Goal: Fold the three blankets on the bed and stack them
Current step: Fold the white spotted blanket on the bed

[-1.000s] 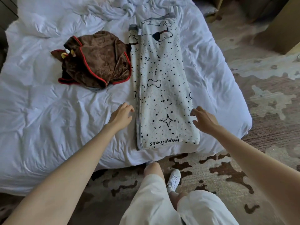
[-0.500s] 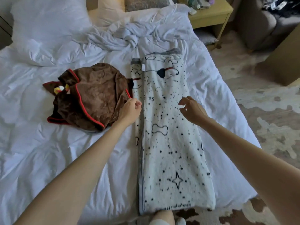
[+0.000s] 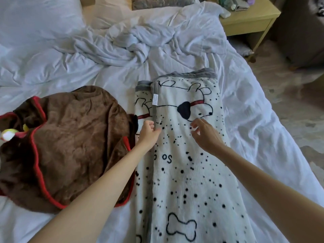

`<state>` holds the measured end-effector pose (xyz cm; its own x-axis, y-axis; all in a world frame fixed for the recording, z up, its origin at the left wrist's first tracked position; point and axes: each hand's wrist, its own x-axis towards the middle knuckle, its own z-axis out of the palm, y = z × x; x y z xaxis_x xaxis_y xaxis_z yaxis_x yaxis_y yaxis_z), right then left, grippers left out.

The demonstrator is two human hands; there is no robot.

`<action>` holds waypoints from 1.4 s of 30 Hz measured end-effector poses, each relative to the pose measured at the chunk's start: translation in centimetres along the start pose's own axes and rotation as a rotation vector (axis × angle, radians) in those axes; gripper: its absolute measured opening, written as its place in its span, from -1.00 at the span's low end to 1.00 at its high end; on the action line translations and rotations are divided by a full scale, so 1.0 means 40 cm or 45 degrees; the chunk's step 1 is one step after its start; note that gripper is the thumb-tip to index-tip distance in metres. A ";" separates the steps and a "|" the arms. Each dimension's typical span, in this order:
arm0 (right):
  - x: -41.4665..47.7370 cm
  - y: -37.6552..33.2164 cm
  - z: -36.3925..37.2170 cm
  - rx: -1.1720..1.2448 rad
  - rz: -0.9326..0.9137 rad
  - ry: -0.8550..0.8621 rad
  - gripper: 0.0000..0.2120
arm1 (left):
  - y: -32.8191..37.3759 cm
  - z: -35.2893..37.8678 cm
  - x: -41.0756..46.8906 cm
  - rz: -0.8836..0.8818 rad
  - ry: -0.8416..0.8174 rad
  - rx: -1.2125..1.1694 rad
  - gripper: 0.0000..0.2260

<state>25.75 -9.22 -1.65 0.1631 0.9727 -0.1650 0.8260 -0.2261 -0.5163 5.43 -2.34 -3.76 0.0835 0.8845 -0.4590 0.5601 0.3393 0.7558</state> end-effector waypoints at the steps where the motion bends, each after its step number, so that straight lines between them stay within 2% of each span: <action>1: 0.029 0.008 0.013 0.007 -0.006 0.003 -0.76 | 0.001 0.011 0.033 -0.033 -0.006 -0.046 -0.51; 6: 0.155 0.052 0.037 0.123 0.034 -0.018 -0.75 | 0.043 0.035 0.174 -0.220 -0.013 -0.323 -0.35; 11: 0.243 0.074 0.011 0.399 0.163 0.029 -0.78 | 0.122 0.038 0.271 -0.384 0.115 -0.676 -0.45; 13: 0.268 0.075 -0.014 0.488 0.192 0.053 -0.81 | 0.157 0.036 0.289 -0.356 0.187 -0.747 -0.50; 15: 0.291 0.072 -0.043 0.607 0.225 0.084 -0.82 | 0.195 0.042 0.289 -0.145 0.246 -0.643 -0.61; 18: 0.322 0.062 -0.099 0.976 0.304 0.084 -0.77 | 0.244 0.082 0.254 0.379 0.189 -0.153 -0.71; 21: 0.348 0.074 -0.152 1.232 0.343 -0.087 -0.37 | 0.260 0.153 0.198 0.809 -0.072 0.418 -0.54; 22: 0.353 0.080 -0.160 1.229 0.354 -0.134 -0.26 | 0.256 0.176 0.179 0.908 -0.187 0.544 -0.50; 24: 0.348 0.095 -0.155 1.112 0.392 -0.155 -0.18 | 0.242 0.217 0.150 0.970 -0.421 0.660 -0.45; 27: 0.332 0.124 -0.117 0.766 0.488 -0.080 -0.32 | 0.216 0.240 0.133 0.894 -0.611 0.683 -0.44; 29: 0.328 0.141 -0.092 0.593 0.481 -0.046 -0.59 | 0.202 0.227 0.137 0.884 -0.550 0.589 -0.51; 30: 0.330 0.146 -0.084 0.549 0.465 -0.013 -0.77 | 0.196 0.213 0.141 0.873 -0.475 0.530 -0.57; 31: 0.332 0.148 -0.081 0.548 0.458 0.033 -0.85 | 0.189 0.198 0.148 0.851 -0.367 0.474 -0.63; 34: 0.342 0.157 -0.071 0.716 0.526 0.137 -0.76 | 0.156 0.158 0.182 0.739 0.129 0.348 -0.76; 36: 0.341 0.153 -0.068 0.739 0.565 0.169 -0.77 | 0.142 0.140 0.208 0.521 0.340 0.326 -0.79; 39: 0.350 0.146 -0.066 0.759 0.577 0.199 -0.67 | 0.158 0.143 0.238 0.091 0.204 0.221 -0.65; 42: 0.368 0.129 -0.087 0.993 0.673 0.258 -0.62 | 0.209 0.151 0.243 -0.028 0.070 -0.142 -0.71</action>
<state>34.30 4.12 -3.82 0.5618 0.7092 -0.4260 0.0402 -0.5377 -0.8422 15.92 7.14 -4.72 0.0255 0.8917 -0.4519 0.4661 0.3893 0.7945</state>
